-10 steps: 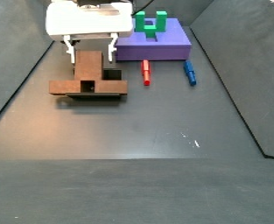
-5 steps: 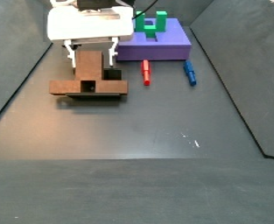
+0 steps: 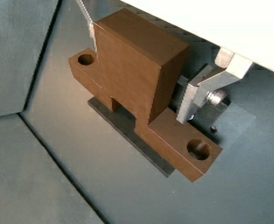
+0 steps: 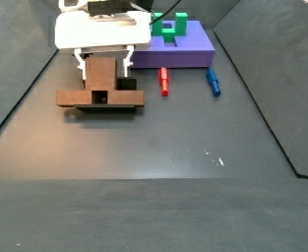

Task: Pick up the brown object. Move up. Place the brown object on the fixture. Regrasp the brown object. Move to above the board. Insert the brown object.
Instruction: Regrasp the brown object.

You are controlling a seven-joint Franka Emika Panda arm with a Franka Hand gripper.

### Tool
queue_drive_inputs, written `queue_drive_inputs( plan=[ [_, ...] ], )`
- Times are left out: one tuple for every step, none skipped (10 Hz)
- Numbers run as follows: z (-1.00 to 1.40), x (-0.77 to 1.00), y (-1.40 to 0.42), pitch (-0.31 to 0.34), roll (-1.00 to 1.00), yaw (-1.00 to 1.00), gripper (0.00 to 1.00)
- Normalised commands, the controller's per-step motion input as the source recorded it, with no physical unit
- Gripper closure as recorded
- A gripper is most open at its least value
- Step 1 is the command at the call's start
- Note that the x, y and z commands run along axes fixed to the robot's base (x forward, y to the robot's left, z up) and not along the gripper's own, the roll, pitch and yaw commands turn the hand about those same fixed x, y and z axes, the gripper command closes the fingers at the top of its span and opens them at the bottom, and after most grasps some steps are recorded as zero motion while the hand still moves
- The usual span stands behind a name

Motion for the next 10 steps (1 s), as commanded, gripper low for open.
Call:
queue_drive_inputs(
  plan=[
    [0.0,0.0,0.0,0.0,0.0,0.0,1.0],
    [0.0,0.0,0.0,0.0,0.0,0.0,1.0],
    [0.0,0.0,0.0,0.0,0.0,0.0,1.0],
    [0.0,0.0,0.0,0.0,0.0,0.0,1.0],
    [0.0,0.0,0.0,0.0,0.0,0.0,1.0],
    [0.0,0.0,0.0,0.0,0.0,0.0,1.0],
    [0.0,0.0,0.0,0.0,0.0,0.0,1.0],
    [0.0,0.0,0.0,0.0,0.0,0.0,1.0],
    [0.0,0.0,0.0,0.0,0.0,0.0,1.0],
    [0.0,0.0,0.0,0.0,0.0,0.0,1.0]
  ],
)
